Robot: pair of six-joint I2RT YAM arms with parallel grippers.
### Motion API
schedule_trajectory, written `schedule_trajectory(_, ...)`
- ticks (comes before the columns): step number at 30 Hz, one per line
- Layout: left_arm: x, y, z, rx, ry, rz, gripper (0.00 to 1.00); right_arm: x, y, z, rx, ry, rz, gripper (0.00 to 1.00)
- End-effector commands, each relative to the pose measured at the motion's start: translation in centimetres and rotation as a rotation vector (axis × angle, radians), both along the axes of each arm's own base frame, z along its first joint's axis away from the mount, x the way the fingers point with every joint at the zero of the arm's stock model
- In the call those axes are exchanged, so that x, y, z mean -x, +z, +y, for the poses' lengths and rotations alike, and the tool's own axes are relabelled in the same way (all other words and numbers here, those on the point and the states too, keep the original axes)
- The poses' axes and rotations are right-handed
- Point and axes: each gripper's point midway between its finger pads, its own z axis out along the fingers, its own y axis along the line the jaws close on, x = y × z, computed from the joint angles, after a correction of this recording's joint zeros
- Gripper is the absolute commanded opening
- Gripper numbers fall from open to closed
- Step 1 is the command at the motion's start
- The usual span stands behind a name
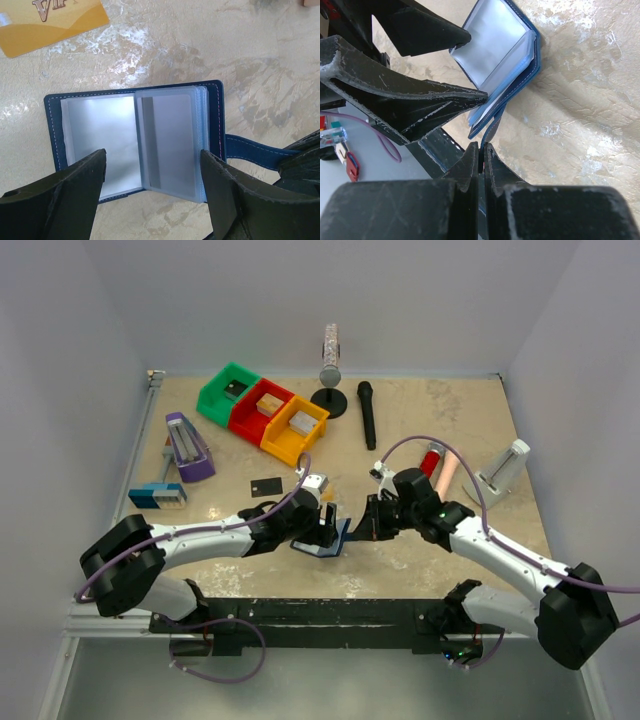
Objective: Take the credit cards out of the card holder
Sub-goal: Remove the credit card from the card holder.
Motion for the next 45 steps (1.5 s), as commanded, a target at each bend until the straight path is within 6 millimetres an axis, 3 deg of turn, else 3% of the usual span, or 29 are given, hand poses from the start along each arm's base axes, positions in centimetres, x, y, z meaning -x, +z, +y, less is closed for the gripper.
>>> schedule_trajectory(1, -0.5, 2.1, -1.8, 0.071, -0.012, -0.023, 0.8, -0.5, 0.9, 0.0, -0.013, 0.001, -0.051, 0.0)
schedule_trajectory(20, -1.0, 0.8, -0.4, -0.019, 0.043, -0.02, 0.79, -0.3, 0.8, -0.3, -0.001, 0.0, -0.051, 0.0)
schedule_trajectory(45, -1.9, 2.0, 2.0, -0.065, 0.14, -0.075, 0.8, -0.3, 0.7, -0.4, 0.005, -0.001, -0.054, 0.0)
